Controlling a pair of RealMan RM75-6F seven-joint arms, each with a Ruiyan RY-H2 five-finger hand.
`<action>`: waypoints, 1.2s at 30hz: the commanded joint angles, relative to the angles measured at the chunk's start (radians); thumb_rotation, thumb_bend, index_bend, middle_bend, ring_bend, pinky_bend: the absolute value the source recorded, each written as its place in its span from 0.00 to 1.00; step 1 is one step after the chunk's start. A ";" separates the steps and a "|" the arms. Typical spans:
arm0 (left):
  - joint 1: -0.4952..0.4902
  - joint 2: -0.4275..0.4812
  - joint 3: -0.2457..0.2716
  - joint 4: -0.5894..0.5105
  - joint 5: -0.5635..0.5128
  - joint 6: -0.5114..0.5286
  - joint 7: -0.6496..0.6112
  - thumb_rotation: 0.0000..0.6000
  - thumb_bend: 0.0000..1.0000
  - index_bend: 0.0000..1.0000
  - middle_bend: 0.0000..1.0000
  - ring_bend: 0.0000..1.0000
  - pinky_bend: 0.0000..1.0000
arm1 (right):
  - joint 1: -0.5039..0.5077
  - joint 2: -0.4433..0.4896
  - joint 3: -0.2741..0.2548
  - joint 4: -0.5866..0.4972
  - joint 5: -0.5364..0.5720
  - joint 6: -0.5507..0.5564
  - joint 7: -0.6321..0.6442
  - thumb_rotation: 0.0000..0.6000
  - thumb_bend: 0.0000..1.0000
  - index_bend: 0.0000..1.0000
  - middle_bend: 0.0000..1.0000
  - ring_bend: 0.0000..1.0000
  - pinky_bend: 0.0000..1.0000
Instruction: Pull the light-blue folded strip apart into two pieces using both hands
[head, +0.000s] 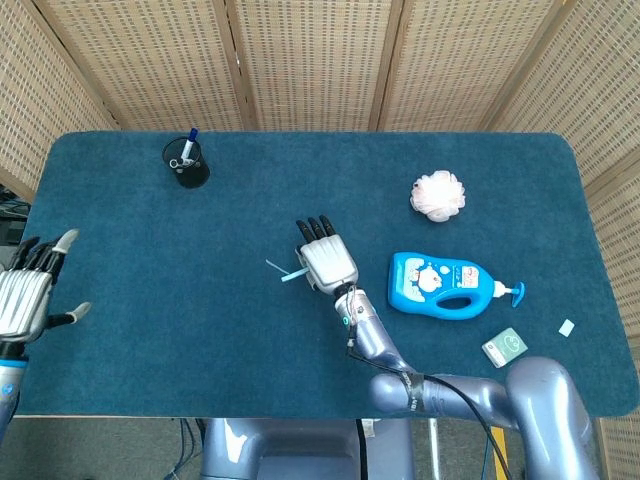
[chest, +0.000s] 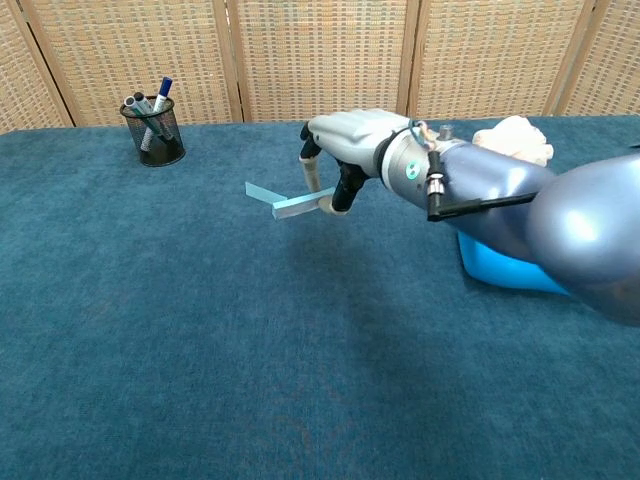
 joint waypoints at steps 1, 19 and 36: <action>-0.154 -0.061 -0.043 0.122 0.143 -0.044 -0.034 1.00 0.03 0.09 0.75 0.75 0.73 | -0.038 0.059 -0.008 -0.083 -0.015 0.040 0.005 1.00 0.47 0.57 0.08 0.00 0.01; -0.432 -0.290 -0.064 0.175 0.035 -0.358 -0.081 1.00 0.15 0.41 0.86 0.85 0.91 | -0.066 0.140 -0.003 -0.289 0.037 0.129 -0.058 1.00 0.47 0.57 0.08 0.00 0.01; -0.519 -0.396 -0.076 0.229 -0.048 -0.414 -0.092 1.00 0.26 0.52 0.86 0.85 0.91 | -0.052 0.124 -0.011 -0.299 0.060 0.148 -0.080 1.00 0.49 0.57 0.09 0.00 0.01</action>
